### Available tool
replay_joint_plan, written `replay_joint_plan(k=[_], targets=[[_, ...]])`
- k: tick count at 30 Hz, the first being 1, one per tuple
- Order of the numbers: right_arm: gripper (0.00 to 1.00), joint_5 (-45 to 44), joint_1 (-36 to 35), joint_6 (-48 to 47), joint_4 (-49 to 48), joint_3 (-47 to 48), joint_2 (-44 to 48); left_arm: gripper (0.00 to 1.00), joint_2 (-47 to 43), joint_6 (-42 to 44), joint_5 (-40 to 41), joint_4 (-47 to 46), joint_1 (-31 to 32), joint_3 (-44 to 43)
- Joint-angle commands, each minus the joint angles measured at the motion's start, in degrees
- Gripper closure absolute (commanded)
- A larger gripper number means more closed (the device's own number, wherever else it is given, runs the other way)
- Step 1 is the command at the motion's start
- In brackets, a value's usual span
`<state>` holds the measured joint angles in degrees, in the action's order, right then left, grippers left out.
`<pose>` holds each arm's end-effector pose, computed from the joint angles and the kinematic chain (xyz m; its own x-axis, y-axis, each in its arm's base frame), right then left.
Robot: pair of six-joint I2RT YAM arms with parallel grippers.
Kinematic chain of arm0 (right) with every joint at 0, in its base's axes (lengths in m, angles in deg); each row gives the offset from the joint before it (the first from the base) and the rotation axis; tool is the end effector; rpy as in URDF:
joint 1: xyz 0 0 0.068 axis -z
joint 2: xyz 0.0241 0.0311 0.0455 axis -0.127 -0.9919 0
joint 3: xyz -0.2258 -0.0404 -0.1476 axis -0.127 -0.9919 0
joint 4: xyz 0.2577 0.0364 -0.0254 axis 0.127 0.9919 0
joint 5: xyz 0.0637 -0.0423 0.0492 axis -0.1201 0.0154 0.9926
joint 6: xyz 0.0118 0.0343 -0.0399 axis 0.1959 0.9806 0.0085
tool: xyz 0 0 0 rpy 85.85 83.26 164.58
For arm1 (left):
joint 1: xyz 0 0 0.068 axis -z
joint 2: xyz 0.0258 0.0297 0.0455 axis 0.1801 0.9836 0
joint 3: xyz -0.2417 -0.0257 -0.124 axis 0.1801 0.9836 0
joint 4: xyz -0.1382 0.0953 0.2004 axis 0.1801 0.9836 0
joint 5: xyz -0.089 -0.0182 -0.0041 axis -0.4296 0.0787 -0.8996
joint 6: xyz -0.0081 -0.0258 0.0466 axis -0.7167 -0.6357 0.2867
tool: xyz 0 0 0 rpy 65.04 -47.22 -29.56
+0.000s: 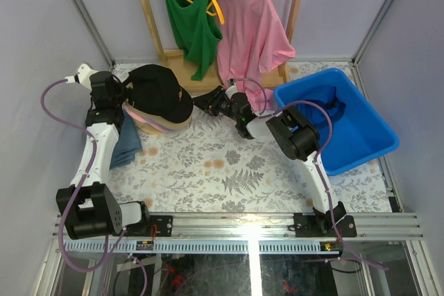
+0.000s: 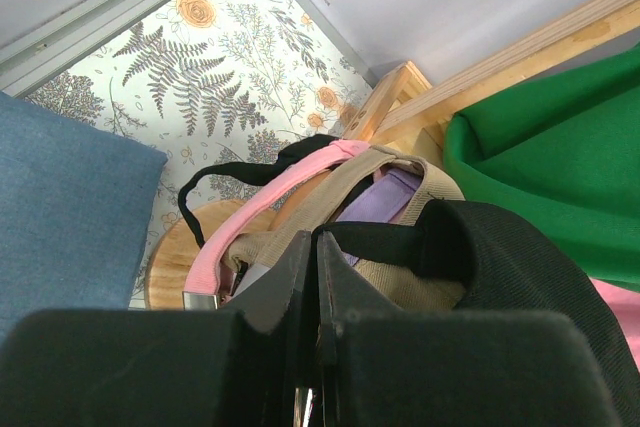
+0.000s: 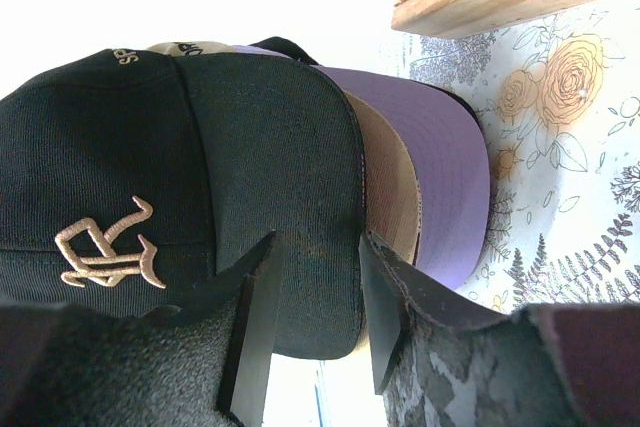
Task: Stack the hats
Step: Stack the hat on the hat.
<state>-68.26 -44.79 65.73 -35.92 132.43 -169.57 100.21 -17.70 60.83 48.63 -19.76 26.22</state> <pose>0.3905 0.3134 0.1373 -0.7914 0.5730 -0.2131 -0.2289 0.0455 0.9724 0.2880 0.0550 0.3302 -0.0669 -0.6160 -0.7849 -0.4916 0.7049 -0.5113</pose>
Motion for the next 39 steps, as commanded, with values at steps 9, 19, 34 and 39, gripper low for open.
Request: replay_joint_plan(k=[9, 19, 34, 39], targets=[[0.56, 1.98, -0.91, 0.06, -2.67, 1.50, -1.01, 1.00, 1.01, 0.99, 2.14, -2.46, 0.64, -1.59], [0.56, 2.93, -0.96, 0.55, -4.03, 2.12, -1.56, 1.00, 0.93, 1.02, 2.12, -2.52, 0.79, -1.51], [0.80, 7.16, -1.53, 7.34, -14.23, 2.11, -2.39, 1.00, 1.38, 1.19, 3.14, -1.99, 2.16, -2.43], [0.97, 6.68, -1.45, 9.57, -17.68, -1.45, -0.16, 1.00, 1.16, 2.08, 4.23, -0.26, 2.32, -4.92]])
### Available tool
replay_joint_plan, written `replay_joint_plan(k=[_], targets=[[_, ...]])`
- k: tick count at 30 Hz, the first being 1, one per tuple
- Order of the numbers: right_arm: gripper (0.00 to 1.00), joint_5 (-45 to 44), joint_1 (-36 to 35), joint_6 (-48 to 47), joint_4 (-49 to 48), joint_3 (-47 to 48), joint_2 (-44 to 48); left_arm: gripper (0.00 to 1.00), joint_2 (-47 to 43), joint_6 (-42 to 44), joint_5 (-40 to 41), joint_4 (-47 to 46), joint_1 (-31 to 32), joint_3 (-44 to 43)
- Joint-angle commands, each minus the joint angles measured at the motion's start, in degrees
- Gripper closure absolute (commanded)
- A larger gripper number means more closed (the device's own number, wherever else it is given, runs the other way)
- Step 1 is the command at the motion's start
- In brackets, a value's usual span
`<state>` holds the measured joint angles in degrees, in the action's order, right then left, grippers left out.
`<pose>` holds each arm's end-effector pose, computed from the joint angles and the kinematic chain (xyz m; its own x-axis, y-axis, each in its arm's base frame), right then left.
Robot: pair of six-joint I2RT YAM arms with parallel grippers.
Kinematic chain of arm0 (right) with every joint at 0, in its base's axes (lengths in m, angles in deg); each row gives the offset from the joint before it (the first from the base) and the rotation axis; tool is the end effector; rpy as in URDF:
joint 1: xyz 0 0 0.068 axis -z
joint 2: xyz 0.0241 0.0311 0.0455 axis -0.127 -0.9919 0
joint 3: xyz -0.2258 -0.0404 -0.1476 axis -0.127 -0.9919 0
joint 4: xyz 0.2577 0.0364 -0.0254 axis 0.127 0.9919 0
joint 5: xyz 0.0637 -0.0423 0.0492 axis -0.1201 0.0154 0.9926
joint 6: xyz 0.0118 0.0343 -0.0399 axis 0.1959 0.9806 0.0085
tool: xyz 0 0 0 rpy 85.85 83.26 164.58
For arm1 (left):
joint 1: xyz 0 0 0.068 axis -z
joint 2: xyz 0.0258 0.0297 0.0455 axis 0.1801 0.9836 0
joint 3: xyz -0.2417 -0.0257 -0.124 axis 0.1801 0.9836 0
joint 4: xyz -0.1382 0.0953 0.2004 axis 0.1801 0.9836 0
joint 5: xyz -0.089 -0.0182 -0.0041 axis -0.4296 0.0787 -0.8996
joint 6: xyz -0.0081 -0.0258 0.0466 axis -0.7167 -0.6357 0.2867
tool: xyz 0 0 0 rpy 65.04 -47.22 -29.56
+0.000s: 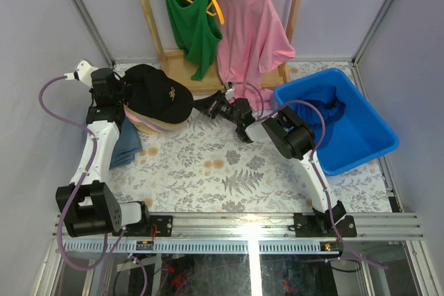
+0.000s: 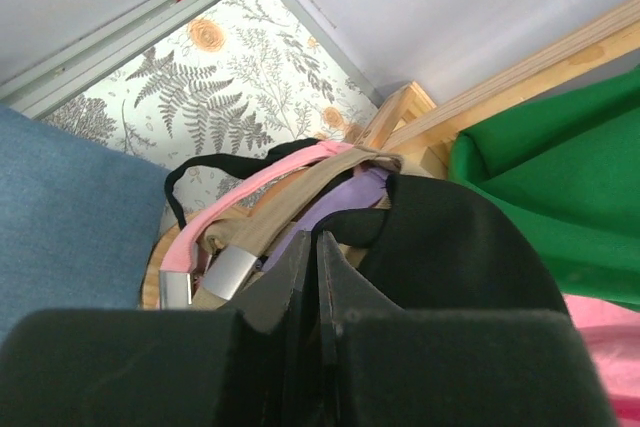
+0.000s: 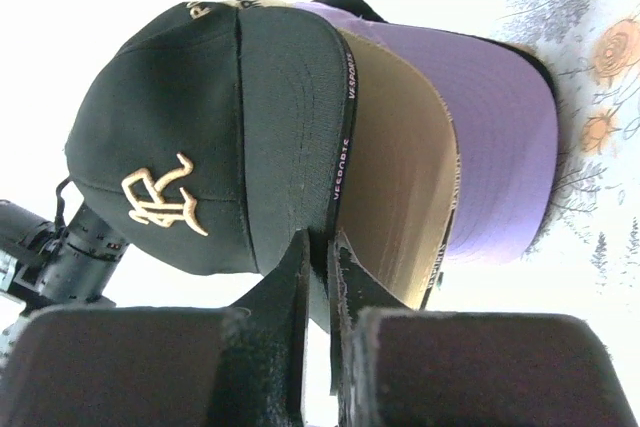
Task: Stack the hats
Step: Stack the hat on the hat.
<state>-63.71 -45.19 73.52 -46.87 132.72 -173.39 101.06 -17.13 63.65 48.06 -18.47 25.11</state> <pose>0.3849 0.3168 0.1269 -0.8496 0.5101 -0.1340 -0.2217 -0.1148 0.9683 0.2928 0.0507 0.3341 -0.0483 -0.5950 -0.8023 -0.5018 0.7089 -0.4956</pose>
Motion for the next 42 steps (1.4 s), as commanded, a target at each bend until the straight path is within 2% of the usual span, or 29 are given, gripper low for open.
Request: replay_joint_plan(k=[1, 16, 28, 42], targets=[[0.98, 2.02, -0.98, 2.35, -7.38, -2.41, 4.00, 1.00, 0.32, 1.77, 1.67, 0.60, 1.08, -4.27], [1.00, -0.51, -0.94, 11.88, -17.39, -4.22, 5.67, 1.00, -0.86, 6.04, 8.08, 4.17, 1.51, -8.01], [1.00, -1.67, -2.05, 11.39, -15.87, -4.50, 5.66, 1.00, 0.82, 8.44, 13.28, 4.84, 0.95, -6.16], [1.00, -3.83, -2.09, 10.57, -11.79, -3.98, 0.20, 1.00, 6.39, 7.84, 9.17, 3.77, -3.17, -4.73]])
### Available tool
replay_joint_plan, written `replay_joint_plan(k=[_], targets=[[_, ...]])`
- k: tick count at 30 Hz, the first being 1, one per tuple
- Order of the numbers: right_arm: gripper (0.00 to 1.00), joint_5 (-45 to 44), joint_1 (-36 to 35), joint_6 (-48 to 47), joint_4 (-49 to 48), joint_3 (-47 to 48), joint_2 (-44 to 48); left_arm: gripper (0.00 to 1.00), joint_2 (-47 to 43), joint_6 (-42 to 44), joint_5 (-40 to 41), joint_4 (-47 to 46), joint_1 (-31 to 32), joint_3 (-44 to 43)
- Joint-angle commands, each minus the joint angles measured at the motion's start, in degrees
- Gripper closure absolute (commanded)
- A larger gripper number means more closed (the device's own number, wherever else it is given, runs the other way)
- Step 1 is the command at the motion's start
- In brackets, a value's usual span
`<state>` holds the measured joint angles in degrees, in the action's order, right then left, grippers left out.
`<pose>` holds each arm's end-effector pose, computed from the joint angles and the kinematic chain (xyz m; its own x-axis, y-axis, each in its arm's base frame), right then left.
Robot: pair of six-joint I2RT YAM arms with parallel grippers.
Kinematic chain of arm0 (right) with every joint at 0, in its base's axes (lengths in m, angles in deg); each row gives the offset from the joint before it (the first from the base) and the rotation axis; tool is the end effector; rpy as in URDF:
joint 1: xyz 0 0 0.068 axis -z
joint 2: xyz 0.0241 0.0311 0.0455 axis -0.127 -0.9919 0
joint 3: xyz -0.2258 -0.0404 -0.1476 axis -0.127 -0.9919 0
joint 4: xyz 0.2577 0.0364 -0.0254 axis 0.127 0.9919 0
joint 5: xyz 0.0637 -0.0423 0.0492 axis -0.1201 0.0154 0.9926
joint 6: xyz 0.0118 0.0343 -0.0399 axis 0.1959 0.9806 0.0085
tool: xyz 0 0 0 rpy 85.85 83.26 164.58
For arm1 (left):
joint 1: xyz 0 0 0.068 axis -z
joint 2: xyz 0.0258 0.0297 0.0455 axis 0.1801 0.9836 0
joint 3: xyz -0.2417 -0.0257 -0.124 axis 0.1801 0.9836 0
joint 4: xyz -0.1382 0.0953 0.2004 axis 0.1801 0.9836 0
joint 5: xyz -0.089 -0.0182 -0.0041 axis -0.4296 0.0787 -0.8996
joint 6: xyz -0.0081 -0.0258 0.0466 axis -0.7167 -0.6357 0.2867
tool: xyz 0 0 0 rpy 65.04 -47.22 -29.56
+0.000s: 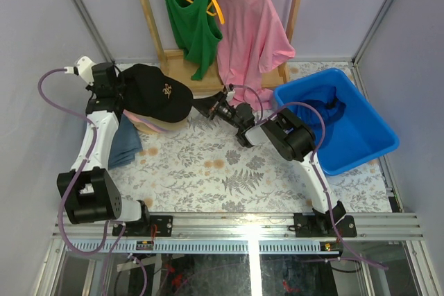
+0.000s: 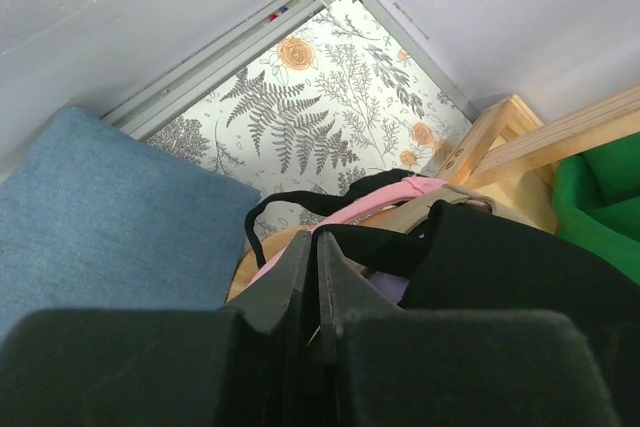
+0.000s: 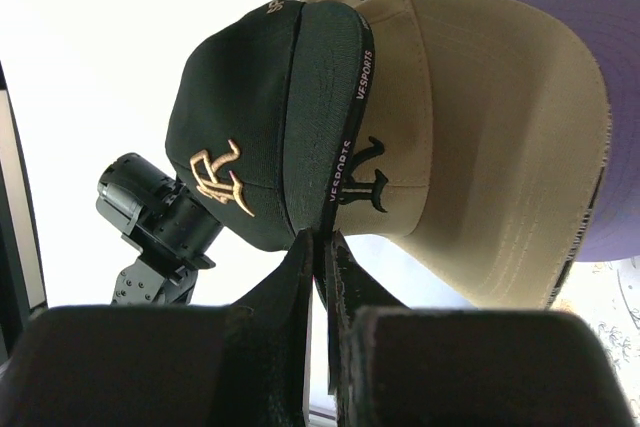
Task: Stack the hats
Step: Stack the hat on the hat.
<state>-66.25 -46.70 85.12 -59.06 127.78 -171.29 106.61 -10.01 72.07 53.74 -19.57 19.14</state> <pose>0.3614 0.3127 0.1425 -0.8737 0.4862 0.0134 -0.1643 -0.3209 0.9327 0.3101 0.0643 0.3338 -0.1194 -0.4837 -0.8671 -0.6416 0.7041 -0.3044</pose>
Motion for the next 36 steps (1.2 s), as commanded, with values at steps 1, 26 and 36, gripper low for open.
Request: replay_joint_plan(k=[1, 26, 36], targets=[[1.00, -1.65, -0.59, -1.17, 0.78, 0.87, -2.34, 1.00, 1.17, 0.49, 0.39, -2.04, -2.22, 1.34], [1.00, -6.59, 0.20, -7.33, 18.90, 2.39, -7.98, 1.00, 5.69, 0.69, -5.43, -1.74, -2.41, 3.33], [1.00, -6.71, 0.20, -10.93, 27.58, 3.57, -8.13, 1.00, 5.81, -0.32, -7.98, -1.85, -2.40, 5.32]])
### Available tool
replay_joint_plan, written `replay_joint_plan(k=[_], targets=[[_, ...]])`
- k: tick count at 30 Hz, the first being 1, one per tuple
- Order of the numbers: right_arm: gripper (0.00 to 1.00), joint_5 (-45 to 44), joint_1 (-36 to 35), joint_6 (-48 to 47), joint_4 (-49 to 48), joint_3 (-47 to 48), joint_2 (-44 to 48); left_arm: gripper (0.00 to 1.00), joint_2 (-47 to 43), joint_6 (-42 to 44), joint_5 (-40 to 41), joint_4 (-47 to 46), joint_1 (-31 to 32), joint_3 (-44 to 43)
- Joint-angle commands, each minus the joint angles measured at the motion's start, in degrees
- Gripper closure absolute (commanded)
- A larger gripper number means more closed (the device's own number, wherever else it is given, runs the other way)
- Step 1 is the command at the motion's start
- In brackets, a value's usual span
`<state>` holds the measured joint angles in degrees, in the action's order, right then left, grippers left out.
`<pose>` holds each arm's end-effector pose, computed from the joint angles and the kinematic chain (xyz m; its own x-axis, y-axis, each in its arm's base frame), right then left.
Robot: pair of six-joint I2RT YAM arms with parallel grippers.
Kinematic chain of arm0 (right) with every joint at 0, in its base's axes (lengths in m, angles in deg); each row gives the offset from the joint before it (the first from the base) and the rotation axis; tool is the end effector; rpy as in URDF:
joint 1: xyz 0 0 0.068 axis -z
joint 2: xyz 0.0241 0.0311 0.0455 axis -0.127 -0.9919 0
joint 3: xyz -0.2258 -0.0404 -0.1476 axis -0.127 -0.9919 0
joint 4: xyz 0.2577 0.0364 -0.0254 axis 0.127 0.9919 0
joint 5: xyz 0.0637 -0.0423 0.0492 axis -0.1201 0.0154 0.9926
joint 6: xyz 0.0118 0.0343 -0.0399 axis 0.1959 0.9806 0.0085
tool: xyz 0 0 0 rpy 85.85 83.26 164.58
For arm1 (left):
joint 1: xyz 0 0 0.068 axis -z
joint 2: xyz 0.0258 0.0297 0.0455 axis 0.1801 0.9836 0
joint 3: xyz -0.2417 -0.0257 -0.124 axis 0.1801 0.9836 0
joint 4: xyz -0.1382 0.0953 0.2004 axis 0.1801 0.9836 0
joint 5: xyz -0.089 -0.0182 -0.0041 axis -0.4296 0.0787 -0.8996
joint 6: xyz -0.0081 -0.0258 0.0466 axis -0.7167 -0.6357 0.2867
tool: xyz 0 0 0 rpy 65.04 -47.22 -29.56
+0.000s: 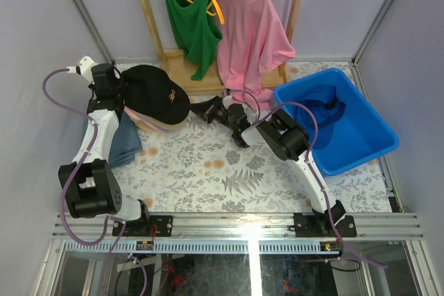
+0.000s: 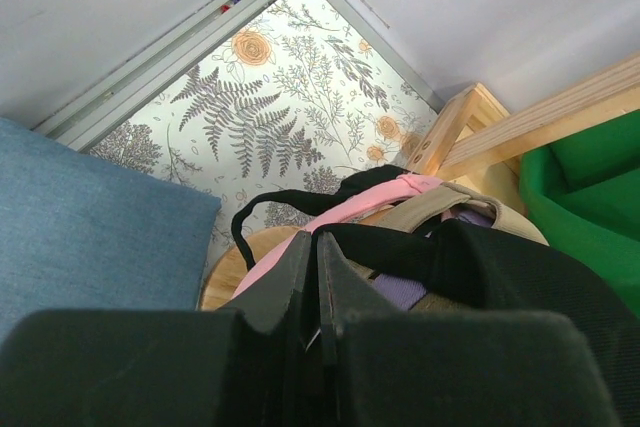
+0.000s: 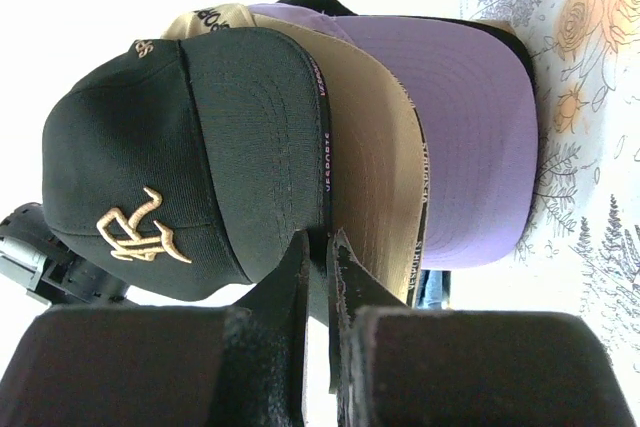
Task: Stack the hats
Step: Stack the hat on the hat.
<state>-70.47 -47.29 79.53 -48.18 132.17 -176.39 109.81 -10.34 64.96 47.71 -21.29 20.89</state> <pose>0.3750 0.3272 0.1019 -0.8272 0.5620 0.0041 -0.0992 -0.1532 0.9832 0.3249 0.0726 0.3157 -0.1336 -0.5185 -0.8446 -0.5736 0.7354 -0.3608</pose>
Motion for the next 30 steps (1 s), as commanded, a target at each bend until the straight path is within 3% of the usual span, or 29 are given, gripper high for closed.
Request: replay_joint_plan(k=[1, 16, 27, 30], targets=[[1.00, -2.53, 0.79, -5.47, 17.35, -0.72, -3.18, 1.00, 2.75, -0.09, -1.15, 4.12, -0.62, 3.89], [1.00, -0.17, 0.27, -6.22, 28.06, 5.32, -6.67, 1.00, 4.57, -1.11, -6.32, 5.89, -0.60, 5.96], [1.00, -0.55, 0.26, -7.34, 29.30, 4.82, -5.46, 1.00, 4.07, -1.21, -8.49, 8.12, -0.64, 6.25], [1.00, -1.39, 0.43, -7.99, 28.83, 3.46, -3.94, 0.95, 2.61, -1.95, -9.33, 7.12, -0.63, 6.52]])
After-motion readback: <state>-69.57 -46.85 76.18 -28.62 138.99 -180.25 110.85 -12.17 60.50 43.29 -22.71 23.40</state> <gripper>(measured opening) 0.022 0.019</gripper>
